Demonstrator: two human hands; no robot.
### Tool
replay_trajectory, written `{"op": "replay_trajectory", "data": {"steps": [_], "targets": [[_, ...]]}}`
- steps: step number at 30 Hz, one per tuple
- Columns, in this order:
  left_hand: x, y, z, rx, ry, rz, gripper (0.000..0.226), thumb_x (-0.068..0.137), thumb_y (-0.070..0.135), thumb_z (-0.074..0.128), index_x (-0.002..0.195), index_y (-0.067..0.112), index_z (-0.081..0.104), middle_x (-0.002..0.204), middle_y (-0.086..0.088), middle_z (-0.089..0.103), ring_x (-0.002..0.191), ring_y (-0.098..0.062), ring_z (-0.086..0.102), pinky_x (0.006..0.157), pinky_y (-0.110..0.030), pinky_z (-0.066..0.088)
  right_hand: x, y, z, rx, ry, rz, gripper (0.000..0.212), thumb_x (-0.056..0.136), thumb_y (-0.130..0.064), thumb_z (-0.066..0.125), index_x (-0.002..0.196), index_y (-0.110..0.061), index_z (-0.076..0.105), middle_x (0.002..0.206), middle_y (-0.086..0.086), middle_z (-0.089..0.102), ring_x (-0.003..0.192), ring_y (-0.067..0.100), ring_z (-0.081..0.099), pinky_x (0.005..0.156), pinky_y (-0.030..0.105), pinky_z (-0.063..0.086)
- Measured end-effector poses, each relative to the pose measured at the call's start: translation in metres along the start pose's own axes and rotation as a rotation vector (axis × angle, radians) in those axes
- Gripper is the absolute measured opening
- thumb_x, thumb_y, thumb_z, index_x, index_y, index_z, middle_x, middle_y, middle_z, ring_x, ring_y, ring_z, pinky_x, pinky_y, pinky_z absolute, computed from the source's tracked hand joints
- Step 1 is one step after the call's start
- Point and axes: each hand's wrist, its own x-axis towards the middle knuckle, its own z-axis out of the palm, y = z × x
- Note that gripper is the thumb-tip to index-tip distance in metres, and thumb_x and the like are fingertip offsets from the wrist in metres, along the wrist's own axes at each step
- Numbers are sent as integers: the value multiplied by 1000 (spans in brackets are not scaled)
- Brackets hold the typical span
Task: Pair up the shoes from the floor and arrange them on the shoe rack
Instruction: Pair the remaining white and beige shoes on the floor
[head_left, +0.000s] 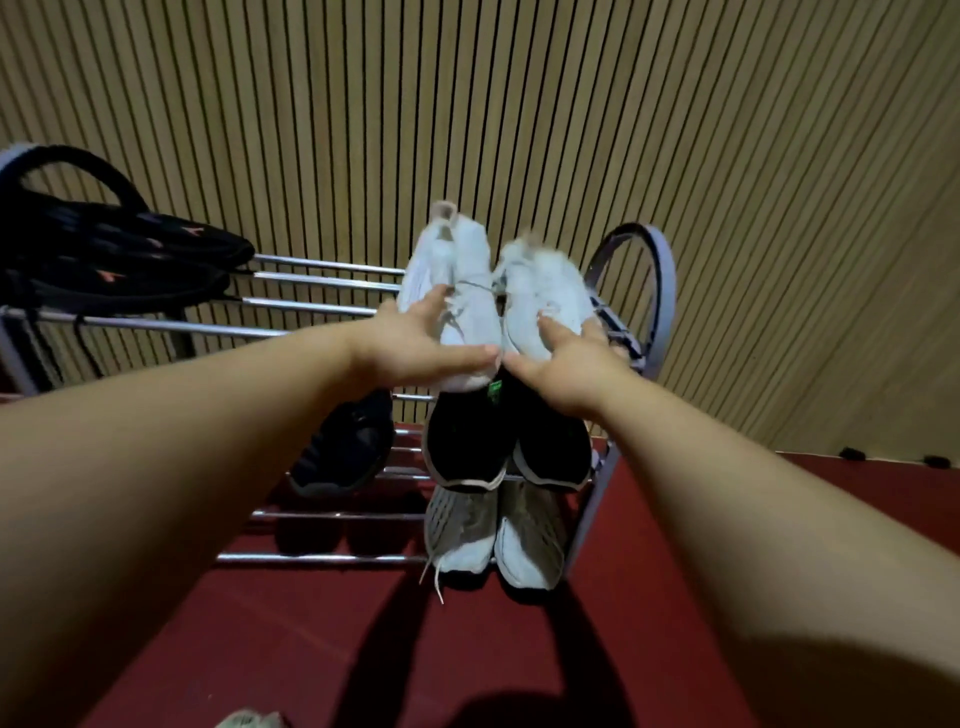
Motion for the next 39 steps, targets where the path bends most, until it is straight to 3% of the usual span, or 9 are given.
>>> {"op": "replay_trajectory", "data": {"steps": [2,4,9,15,19,24,31,34,39], "targets": [[-4,-24,1,205,-18,31,106,62,81,58,144,54,-3,160,1,-3,147,-26,3,117,-44,1,-1,8,13,-18,-22,-21,78,88,-66,40,149,-40,-2,158,3,-19,145,37,-3,116,49,11],[-6,-37,-3,244,-9,104,113,44,89,50,141,60,1,160,4,1,147,-19,-2,116,-47,-9,-3,14,17,-37,46,-68,76,90,-64,39,150,-39,0,158,3,-18,145,36,-3,116,46,10],[-4,-29,-4,36,97,233,93,59,75,58,143,43,34,148,9,30,132,-7,36,107,-17,19,4,12,5,-43,256,-101,61,92,-55,39,147,-32,29,157,7,19,140,35,14,111,40,21],[11,-7,11,109,85,249,82,74,67,53,143,25,40,145,-1,35,128,-17,42,99,-19,29,7,28,-16,-79,352,-49,39,92,-45,39,124,-31,56,124,4,56,115,33,42,76,35,37],[19,11,30,148,100,241,86,76,67,52,148,25,30,150,-9,22,137,-25,32,113,-31,27,-3,37,-9,-212,433,-42,43,97,-49,32,128,-27,52,131,0,51,120,28,34,86,41,39],[19,1,28,402,67,125,85,74,79,28,149,39,18,158,-7,13,147,-21,9,116,-52,-11,-5,34,0,-62,348,0,49,99,-49,28,139,-24,40,144,4,38,130,30,27,101,46,30],[-9,-32,47,490,204,149,91,83,74,29,144,35,-25,157,-4,-20,144,-25,-20,117,-44,-11,-33,34,14,-150,433,-3,66,94,-58,29,150,-35,4,159,3,-4,145,26,-5,113,50,5],[-44,-71,65,494,255,70,108,64,88,15,145,31,-25,156,-10,-23,143,-29,-21,116,-44,-9,-61,35,49,-150,505,-59,68,94,-59,26,149,-37,-6,159,7,-12,145,28,-14,113,54,-1],[-115,-144,99,498,94,-380,111,72,83,39,147,27,-21,157,-19,-12,145,-37,-8,117,-49,3,-119,28,125,-93,504,-112,68,83,-56,35,144,-26,32,150,20,31,138,39,23,103,63,25]]}}
